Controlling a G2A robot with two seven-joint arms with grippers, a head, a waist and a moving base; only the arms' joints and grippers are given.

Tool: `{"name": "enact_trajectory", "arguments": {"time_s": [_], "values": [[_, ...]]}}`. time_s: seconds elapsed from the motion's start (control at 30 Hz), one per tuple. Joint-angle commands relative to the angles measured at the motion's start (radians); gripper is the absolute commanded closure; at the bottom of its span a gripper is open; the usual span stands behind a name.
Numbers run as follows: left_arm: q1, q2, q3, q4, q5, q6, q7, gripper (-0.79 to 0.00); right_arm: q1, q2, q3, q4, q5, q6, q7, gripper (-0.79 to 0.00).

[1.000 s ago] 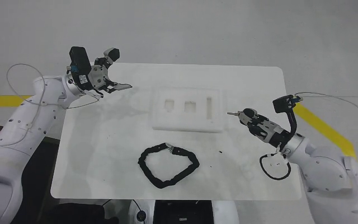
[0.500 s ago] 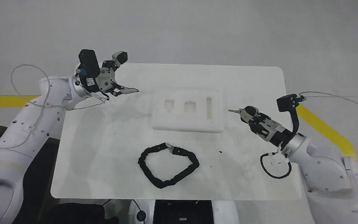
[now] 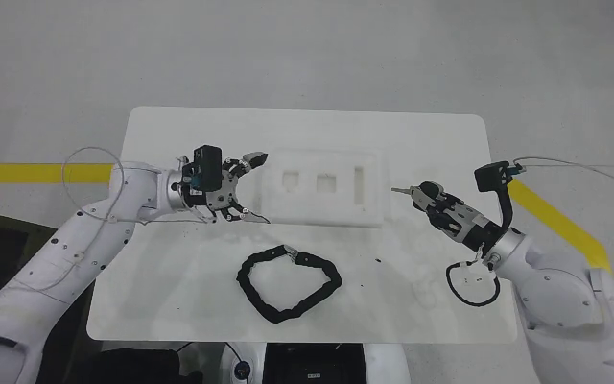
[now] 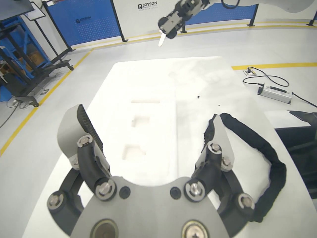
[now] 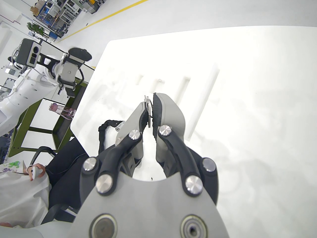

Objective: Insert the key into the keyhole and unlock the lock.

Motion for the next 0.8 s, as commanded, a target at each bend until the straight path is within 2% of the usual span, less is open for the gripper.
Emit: {"name": "enact_trajectory", "arguments": {"time_s": [0.0, 0.17, 0.37, 0.5, 0.63, 0.77], "values": [[0.018, -0.001, 0.004, -0.019, 0.008, -0.012, -0.016, -0.785, 0.000, 0.000, 0.000, 0.000, 0.000, 0.000, 0.000, 0.000], [0.046, -0.007, 0.026, -0.042, 0.046, -0.054, -0.074, -0.785, 0.000, 0.000, 0.000, 0.000, 0.000, 0.000, 0.000, 0.000], [0.053, -0.021, 0.071, -0.033, 0.107, -0.055, -0.146, -0.785, 0.000, 0.000, 0.000, 0.000, 0.000, 0.000, 0.000, 0.000], [0.028, -0.023, 0.136, -0.038, 0.147, -0.055, -0.179, -0.785, 0.000, 0.000, 0.000, 0.000, 0.000, 0.000, 0.000, 0.000], [-0.014, -0.018, 0.193, -0.035, 0.163, -0.055, -0.162, -0.785, 0.000, 0.000, 0.000, 0.000, 0.000, 0.000, 0.000, 0.000], [-0.014, -0.018, 0.193, -0.035, 0.163, -0.055, -0.162, -0.785, 0.000, 0.000, 0.000, 0.000, 0.000, 0.000, 0.000, 0.000]]}}
